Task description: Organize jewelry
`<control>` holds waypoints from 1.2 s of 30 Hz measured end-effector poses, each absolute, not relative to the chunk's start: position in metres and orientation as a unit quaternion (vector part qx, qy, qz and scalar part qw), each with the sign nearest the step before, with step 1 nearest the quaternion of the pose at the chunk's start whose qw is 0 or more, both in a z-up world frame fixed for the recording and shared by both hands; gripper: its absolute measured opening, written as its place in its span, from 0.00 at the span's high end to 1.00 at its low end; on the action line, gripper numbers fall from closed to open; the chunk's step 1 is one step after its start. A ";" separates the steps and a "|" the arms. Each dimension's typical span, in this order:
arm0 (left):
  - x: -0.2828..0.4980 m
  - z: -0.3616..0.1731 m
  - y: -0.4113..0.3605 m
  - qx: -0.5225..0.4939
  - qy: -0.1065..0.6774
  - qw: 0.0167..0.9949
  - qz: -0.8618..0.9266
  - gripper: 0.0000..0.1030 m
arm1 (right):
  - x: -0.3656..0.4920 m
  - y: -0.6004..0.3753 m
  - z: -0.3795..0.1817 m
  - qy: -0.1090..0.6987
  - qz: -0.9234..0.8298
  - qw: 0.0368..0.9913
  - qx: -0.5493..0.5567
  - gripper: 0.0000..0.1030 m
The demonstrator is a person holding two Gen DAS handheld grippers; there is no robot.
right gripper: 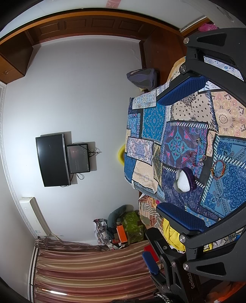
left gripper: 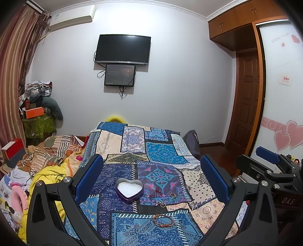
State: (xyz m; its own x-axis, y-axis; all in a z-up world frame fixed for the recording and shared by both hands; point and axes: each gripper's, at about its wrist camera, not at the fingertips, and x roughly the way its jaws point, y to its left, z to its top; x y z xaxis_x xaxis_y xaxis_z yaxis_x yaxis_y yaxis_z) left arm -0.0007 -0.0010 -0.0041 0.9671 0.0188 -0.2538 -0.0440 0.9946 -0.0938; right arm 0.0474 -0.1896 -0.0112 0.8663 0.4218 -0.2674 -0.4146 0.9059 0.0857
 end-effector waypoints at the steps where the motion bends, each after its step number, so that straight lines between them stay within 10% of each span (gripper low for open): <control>1: 0.000 -0.006 -0.001 -0.049 0.128 0.990 0.017 0.00 | 0.048 -0.190 -0.011 0.142 0.217 0.966 0.012 0.01; 36: 0.112 -0.096 0.000 -0.041 0.314 0.948 -0.001 0.00 | 0.122 -0.211 -0.101 0.297 0.177 0.938 -0.010 0.02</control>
